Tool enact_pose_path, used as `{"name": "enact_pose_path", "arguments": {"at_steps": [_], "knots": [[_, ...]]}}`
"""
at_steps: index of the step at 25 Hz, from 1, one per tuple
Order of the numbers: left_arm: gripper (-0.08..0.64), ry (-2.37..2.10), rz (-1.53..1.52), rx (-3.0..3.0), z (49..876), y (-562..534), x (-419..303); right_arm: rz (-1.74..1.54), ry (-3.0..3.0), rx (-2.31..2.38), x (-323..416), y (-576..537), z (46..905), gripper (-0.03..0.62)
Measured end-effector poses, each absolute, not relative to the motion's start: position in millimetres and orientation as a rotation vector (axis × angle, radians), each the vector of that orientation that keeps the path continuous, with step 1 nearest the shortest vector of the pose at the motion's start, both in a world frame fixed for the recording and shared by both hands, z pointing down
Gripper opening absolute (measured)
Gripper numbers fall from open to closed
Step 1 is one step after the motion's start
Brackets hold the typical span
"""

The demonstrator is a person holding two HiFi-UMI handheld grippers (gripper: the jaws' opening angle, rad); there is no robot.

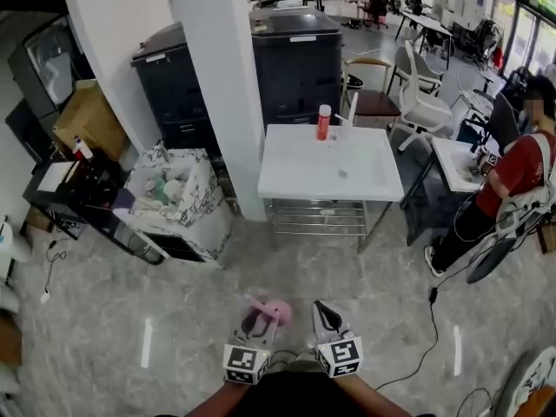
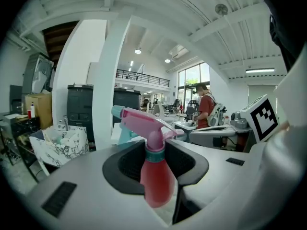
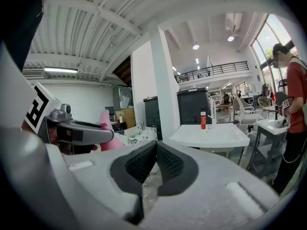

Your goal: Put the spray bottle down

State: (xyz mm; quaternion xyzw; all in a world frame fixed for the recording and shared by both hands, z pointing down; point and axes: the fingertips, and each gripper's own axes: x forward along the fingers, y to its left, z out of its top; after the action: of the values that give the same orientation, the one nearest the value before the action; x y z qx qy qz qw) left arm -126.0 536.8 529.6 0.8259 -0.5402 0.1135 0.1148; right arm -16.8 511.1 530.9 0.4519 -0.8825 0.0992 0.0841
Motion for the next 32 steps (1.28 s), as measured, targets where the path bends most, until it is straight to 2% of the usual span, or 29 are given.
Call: {"name": "enact_pose_path", "arguments": {"at_steps": [20,32], "knots": [[0.143,-1.513,0.375,2.431,549,485,-60,0.390,-2.564,1.382,49,481,559,-0.002],[0.143,-1.421,0.355,2.459,572,376,-60,0.406,-2.478,1.447,52,379,578,-0.002]]}}
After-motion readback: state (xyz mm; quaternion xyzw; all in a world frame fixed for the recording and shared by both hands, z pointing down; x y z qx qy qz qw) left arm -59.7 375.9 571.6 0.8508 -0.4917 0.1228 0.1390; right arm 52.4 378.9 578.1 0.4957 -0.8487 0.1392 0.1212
